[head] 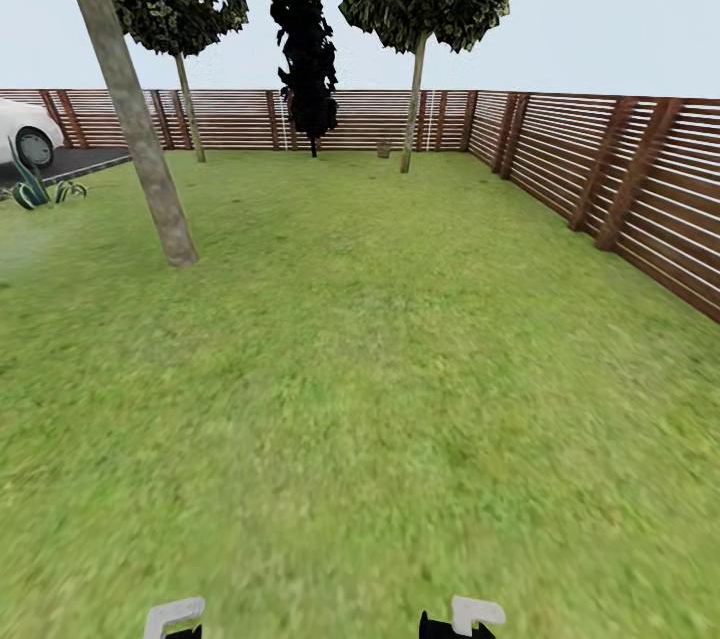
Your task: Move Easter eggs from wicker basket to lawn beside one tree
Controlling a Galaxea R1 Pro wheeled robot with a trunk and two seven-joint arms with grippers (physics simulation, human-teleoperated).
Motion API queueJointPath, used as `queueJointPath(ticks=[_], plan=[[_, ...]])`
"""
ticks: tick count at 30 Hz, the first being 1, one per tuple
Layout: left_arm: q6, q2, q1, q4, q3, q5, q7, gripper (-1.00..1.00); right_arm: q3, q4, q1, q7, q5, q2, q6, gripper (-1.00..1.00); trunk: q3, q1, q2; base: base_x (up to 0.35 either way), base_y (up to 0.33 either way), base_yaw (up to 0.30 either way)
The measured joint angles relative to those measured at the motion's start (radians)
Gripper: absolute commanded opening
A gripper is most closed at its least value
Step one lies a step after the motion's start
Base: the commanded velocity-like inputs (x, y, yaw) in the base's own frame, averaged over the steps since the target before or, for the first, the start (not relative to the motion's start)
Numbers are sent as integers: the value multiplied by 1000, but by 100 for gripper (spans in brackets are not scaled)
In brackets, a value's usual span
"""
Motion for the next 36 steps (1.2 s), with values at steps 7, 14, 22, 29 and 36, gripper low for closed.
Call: queueJointPath(ticks=[7,14,22,29,36], plan=[[0,0,0,0,0,0,0,100,1,0,0,0,0,0,3,100,0,0,0,322,0,0],[0,0,0,0,0,0,0,100,1,0,0,0,0,0,2,100,0,0,0,322,0,0],[0,0,0,0,0,0,0,100,0,0,0,0,0,0,2,100,0,0,0,322,0,0],[0,0,0,0,0,0,0,100,0,0,0,0,0,0,2,100,0,0,0,322,0,0],[0,0,0,0,0,0,0,100,0,0,0,0,0,0,0,100,0,0,0,322,0,0]])
